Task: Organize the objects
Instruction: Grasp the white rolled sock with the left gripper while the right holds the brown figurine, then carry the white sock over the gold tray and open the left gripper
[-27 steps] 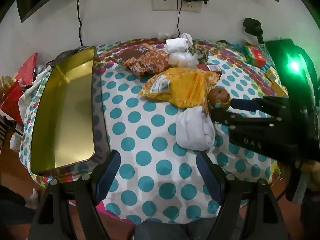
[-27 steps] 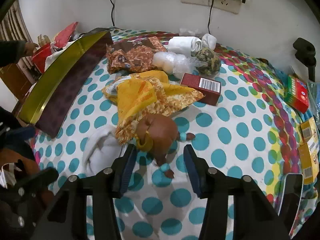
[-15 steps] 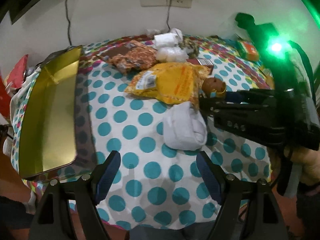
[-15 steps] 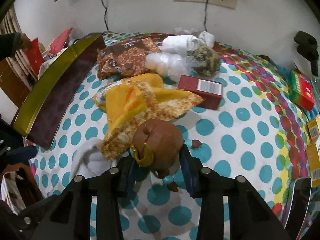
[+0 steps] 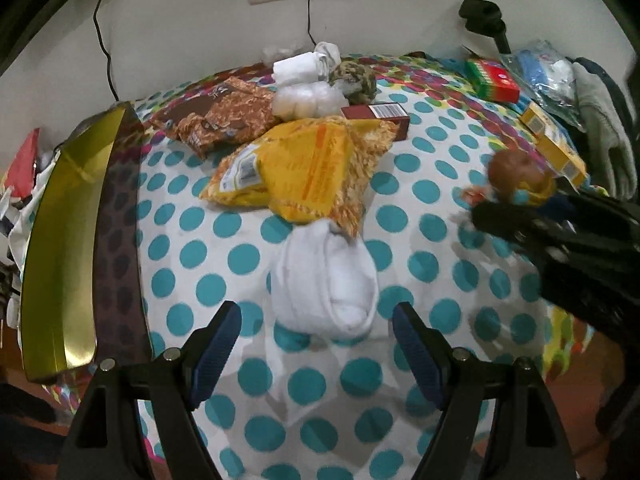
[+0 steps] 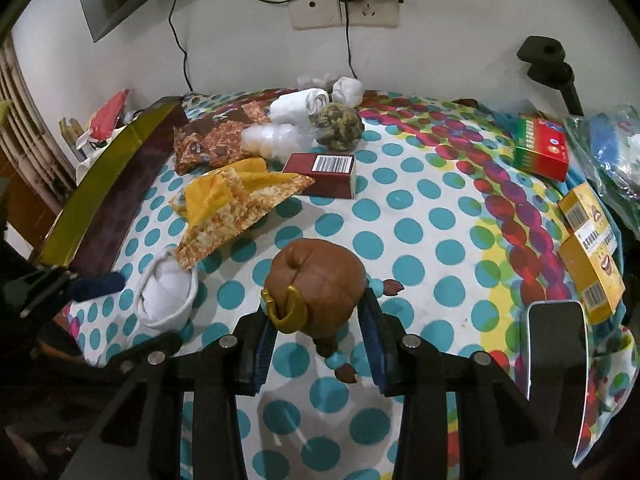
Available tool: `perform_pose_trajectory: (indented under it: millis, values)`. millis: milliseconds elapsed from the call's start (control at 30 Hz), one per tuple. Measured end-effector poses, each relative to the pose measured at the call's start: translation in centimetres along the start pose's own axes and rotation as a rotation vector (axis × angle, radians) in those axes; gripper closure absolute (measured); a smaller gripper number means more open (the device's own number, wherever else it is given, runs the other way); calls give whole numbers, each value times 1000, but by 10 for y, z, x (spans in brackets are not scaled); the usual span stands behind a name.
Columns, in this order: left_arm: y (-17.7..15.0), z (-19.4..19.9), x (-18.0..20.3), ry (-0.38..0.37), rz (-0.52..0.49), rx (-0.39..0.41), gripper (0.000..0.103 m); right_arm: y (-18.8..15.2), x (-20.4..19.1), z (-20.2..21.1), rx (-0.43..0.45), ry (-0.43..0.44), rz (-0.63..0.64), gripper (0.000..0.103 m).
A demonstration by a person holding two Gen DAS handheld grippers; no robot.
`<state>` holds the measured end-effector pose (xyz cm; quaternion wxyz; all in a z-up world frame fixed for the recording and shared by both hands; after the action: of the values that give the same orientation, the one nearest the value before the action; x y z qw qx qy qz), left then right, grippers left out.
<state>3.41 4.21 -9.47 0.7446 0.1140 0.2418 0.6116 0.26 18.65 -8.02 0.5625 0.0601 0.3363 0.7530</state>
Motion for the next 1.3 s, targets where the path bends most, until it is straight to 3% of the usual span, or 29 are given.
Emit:
perform_pose_trajectory:
  millis: [167, 267, 300, 333, 367, 600, 833, 1100, 1300]
  values:
    - [8, -9, -3, 31, -9, 17, 23, -2, 2, 5, 14, 84, -73, 66]
    - [11, -14, -4, 46, -14, 11, 25, -1, -4, 4, 16, 60, -52, 66]
    - [11, -15, -5, 40, -9, 6, 31, -1, -5, 4, 16, 57, -45, 66]
    - [10, -17, -5, 9, -6, -5, 58, -1, -7, 4, 14, 56, -40, 66]
    - [9, -18, -6, -18, 2, -20, 58, -2, -8, 4, 11, 57, -38, 66]
    - [5, -6, -7, -23, -1, -16, 58, -7, -11, 11, 7, 42, -27, 66]
    - [9, 33, -28, -6, 16, 50, 58, -9, -14, 21, 14, 32, -17, 66]
    - [41, 81, -109, 105, 118, 162, 58, -7, -15, 32, 52, 29, -40, 66]
    - [75, 76, -197, 199, 258, 161, 58, -7, -16, 32, 50, 28, -45, 66]
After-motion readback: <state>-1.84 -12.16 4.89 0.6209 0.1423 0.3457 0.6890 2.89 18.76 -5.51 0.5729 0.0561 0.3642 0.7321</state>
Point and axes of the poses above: each gripper's, at about its wrist camera, not at the fingertips, and z roughly against the way its jaws point, x to its right, y to its top, the point moved 1 cm from there along -z, roughly the way its jaws point, and after that the axes turned 11 degrees about y, right-handed, at the moved point
